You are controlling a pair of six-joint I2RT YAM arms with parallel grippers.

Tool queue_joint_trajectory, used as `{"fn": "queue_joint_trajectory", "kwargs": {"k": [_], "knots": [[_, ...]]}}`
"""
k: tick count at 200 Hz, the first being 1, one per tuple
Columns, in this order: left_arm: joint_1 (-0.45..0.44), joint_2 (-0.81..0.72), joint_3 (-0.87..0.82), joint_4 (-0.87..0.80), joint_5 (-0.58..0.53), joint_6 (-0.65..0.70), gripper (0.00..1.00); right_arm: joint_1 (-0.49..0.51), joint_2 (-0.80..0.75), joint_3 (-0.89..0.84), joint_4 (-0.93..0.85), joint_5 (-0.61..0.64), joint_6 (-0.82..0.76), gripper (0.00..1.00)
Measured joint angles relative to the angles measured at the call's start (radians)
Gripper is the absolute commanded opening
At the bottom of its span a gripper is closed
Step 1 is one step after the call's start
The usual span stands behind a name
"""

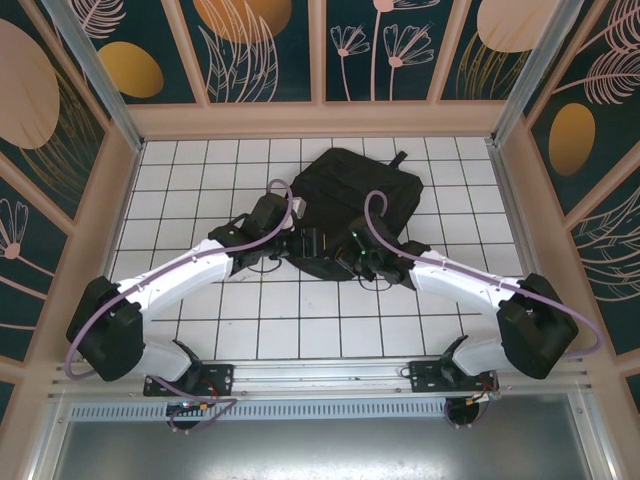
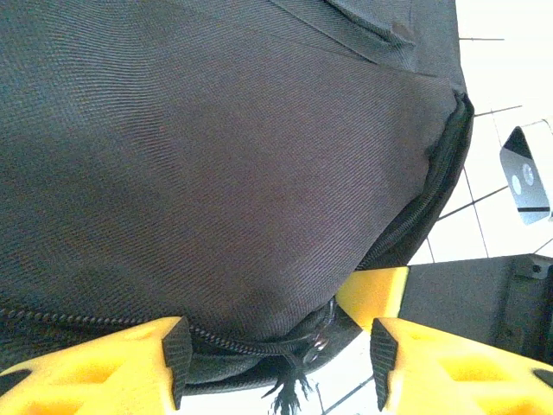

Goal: Pack the student bag
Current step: Zip the student bag at the center of the table.

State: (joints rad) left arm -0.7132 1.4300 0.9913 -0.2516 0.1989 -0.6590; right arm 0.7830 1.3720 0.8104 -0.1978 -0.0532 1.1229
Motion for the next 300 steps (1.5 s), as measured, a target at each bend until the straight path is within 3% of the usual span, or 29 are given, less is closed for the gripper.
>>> {"fn": "queue_joint_trajectory", "kwargs": {"k": [24,67,112,140,175,185,225,300], "knots": [[0.0,0.01,0.0,0.019,0.006,0.0,0.59,0.0,0.006,0.0,0.005,-0.001,-0.001,0.0],[0.001,0.025,-0.003,0.075,0.055,-0.011,0.47,0.001,0.014,0.0,0.018,-0.008,-0.01,0.0],[0.001,0.016,-0.085,0.133,0.085,-0.027,0.46,-0.001,0.019,0.0,0.017,-0.016,-0.012,0.0],[0.001,-0.015,-0.125,0.154,0.087,-0.036,0.41,-0.002,0.026,0.0,0.022,-0.02,-0.012,0.0],[0.002,-0.018,-0.132,0.166,0.087,-0.05,0.15,-0.002,0.037,0.0,0.04,-0.027,-0.011,0.0],[0.002,-0.017,-0.132,0.168,0.091,-0.06,0.0,-0.002,0.038,0.0,0.043,-0.027,-0.011,0.0],[0.002,-0.013,-0.129,0.165,0.1,-0.049,0.0,-0.002,0.038,0.0,0.043,-0.026,-0.019,0.0],[0.003,-0.013,-0.053,0.003,0.039,0.024,0.0,-0.002,0.035,-0.005,0.034,-0.015,-0.062,0.0]]}}
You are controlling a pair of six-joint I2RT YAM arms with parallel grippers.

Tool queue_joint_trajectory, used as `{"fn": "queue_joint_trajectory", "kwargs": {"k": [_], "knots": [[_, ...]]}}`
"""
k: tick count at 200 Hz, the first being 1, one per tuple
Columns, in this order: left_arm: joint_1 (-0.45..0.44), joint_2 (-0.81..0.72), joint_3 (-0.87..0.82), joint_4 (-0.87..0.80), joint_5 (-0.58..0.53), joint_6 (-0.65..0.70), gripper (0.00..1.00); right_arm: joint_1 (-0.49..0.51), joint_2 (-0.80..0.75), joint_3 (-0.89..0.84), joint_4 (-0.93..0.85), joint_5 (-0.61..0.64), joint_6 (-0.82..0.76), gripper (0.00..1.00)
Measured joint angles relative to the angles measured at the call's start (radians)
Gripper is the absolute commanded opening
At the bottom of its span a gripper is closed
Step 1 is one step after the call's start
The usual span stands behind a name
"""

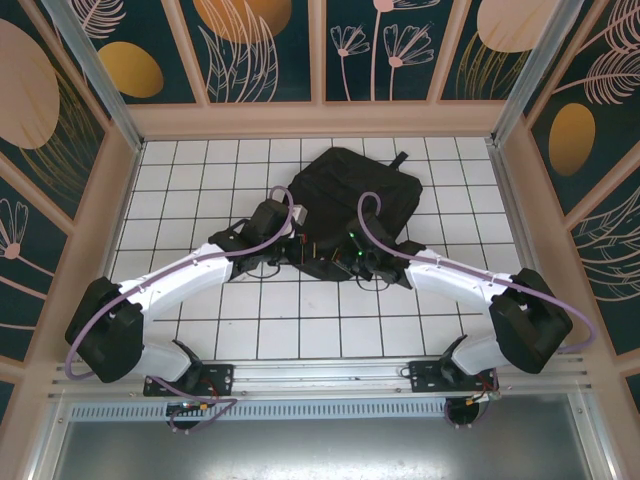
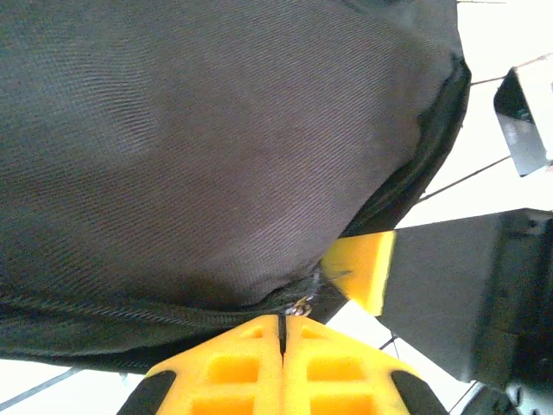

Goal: Pack the student bag
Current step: Zip the student bag at the center of the table.

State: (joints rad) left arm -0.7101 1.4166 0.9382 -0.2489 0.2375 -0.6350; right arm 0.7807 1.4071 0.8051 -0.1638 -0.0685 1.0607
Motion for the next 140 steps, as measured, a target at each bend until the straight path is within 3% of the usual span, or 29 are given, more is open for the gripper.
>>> {"fn": "queue_joint_trajectory", "kwargs": {"k": [140], "knots": [[0.063,-0.073,0.001,-0.078,-0.005,0.037,0.0,-0.046,-0.066,-0.023,-0.023,0.01,-0.072,0.0]]}}
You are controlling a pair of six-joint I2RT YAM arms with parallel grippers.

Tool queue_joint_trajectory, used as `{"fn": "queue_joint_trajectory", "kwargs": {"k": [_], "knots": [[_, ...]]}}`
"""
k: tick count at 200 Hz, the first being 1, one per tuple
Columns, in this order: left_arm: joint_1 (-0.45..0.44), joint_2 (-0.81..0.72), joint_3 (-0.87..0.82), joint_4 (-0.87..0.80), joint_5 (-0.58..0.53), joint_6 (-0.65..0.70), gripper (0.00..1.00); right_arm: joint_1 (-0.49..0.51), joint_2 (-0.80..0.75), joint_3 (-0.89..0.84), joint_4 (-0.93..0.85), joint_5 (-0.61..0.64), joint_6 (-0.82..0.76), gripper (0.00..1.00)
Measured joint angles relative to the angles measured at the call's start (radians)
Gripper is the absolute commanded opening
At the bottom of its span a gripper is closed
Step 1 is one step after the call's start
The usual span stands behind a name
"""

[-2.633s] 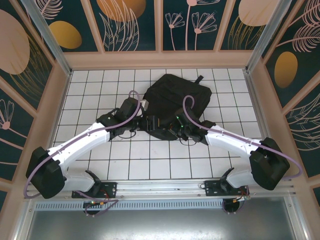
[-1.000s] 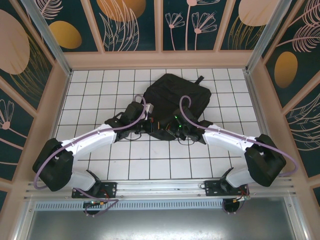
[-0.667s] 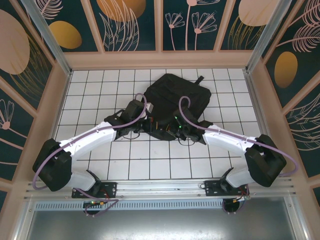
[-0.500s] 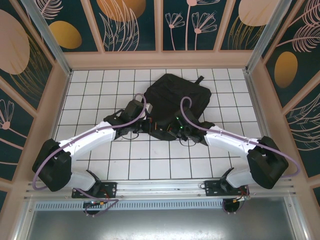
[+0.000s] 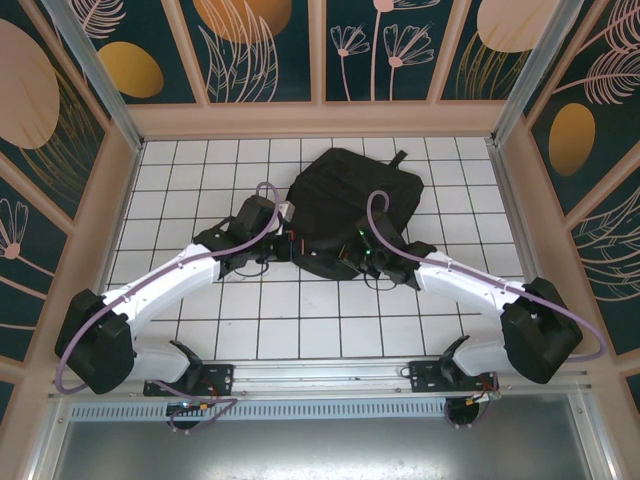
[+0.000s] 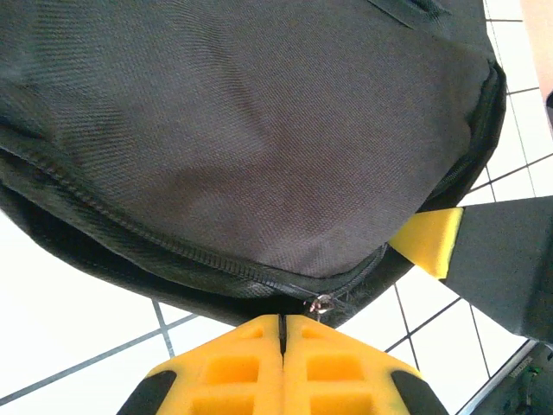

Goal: Pack the student bag
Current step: Zip the student bag at the center of the table.

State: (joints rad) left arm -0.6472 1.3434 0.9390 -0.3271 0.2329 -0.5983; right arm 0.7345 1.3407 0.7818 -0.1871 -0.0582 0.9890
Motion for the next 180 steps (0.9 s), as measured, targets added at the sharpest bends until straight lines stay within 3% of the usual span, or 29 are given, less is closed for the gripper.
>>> {"fn": "queue_joint_trajectory", "kwargs": {"k": [63,87,127,154,180], "knots": [[0.014,0.0,0.0,0.007,-0.004,0.018,0.0,-0.079,-0.075,0.005,-0.117,0.031,-0.091,0.0],[0.023,0.0,0.0,0.035,0.029,0.003,0.0,-0.086,-0.072,0.032,-0.161,0.037,-0.122,0.4],[0.034,-0.025,-0.037,0.073,0.052,-0.032,0.0,-0.115,-0.074,0.101,-0.261,0.119,-0.185,0.84],[0.036,-0.039,-0.077,0.105,0.06,-0.051,0.0,-0.163,-0.1,0.138,-0.306,0.193,-0.226,0.87],[0.036,-0.05,-0.114,0.125,0.071,-0.066,0.0,-0.312,-0.084,0.148,-0.309,0.239,-0.225,0.88]]}}
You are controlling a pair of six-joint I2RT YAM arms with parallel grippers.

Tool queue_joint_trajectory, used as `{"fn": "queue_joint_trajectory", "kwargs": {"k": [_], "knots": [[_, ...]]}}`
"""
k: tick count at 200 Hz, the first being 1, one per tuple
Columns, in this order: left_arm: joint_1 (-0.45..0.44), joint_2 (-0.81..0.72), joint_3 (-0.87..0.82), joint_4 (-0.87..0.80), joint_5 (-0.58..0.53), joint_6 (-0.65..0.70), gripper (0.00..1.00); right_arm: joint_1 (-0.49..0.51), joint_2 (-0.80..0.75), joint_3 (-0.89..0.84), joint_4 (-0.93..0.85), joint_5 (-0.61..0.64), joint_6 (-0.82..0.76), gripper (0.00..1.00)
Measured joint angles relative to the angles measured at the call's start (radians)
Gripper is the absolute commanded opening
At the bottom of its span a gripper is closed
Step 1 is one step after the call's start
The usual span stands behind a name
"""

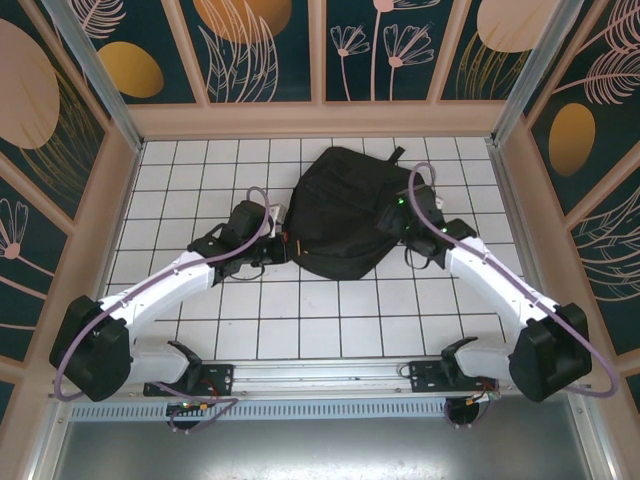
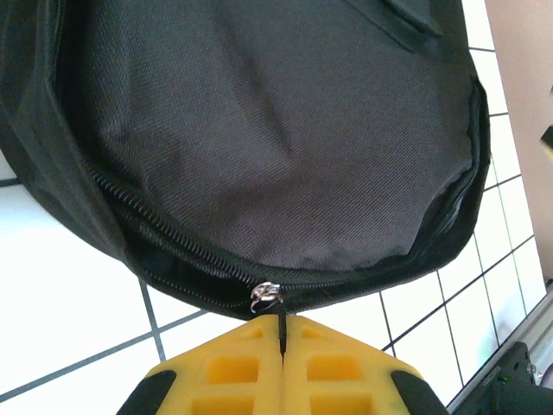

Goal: Pack the student bag
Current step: Zip the student bag at the center of the table.

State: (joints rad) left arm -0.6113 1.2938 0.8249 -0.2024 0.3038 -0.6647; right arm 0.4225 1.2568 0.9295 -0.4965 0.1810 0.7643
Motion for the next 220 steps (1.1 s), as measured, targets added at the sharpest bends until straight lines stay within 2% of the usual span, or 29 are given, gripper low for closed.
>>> {"fn": "queue_joint_trajectory", "kwargs": {"k": [16,31,54,79,98,114,132,149,170,188,220], "knots": [[0.0,-0.03,-0.017,0.005,0.003,-0.01,0.0,-0.107,0.087,0.003,0.016,0.017,0.009,0.88],[-0.002,-0.064,-0.028,0.015,0.003,-0.019,0.0,-0.168,0.209,0.015,0.043,0.018,0.019,0.88],[-0.016,-0.106,-0.052,0.025,0.005,-0.029,0.0,-0.192,0.393,0.053,0.095,-0.044,0.013,0.86],[-0.04,-0.145,-0.097,0.035,0.008,-0.049,0.0,-0.192,0.544,0.141,0.169,-0.165,-0.012,0.85],[-0.059,-0.172,-0.108,0.034,0.012,-0.061,0.0,-0.187,0.641,0.275,0.18,-0.255,-0.039,0.85],[-0.068,-0.188,-0.109,0.039,0.018,-0.069,0.0,-0.164,0.776,0.453,0.204,-0.348,-0.064,0.84],[-0.07,-0.195,-0.109,0.042,0.022,-0.077,0.0,-0.11,0.941,0.682,0.21,-0.444,-0.101,0.84],[-0.071,-0.195,-0.109,0.042,0.026,-0.084,0.0,-0.044,1.038,0.846,0.192,-0.46,-0.137,0.84],[-0.077,-0.195,-0.109,0.043,0.028,-0.09,0.0,0.027,1.032,0.885,0.169,-0.437,-0.17,0.84],[-0.079,-0.191,-0.109,0.05,0.029,-0.093,0.0,0.045,0.975,0.852,0.135,-0.38,-0.19,0.84],[-0.08,-0.138,-0.086,0.071,0.029,-0.093,0.0,0.003,0.793,0.76,0.035,-0.154,-0.228,0.82]]}}
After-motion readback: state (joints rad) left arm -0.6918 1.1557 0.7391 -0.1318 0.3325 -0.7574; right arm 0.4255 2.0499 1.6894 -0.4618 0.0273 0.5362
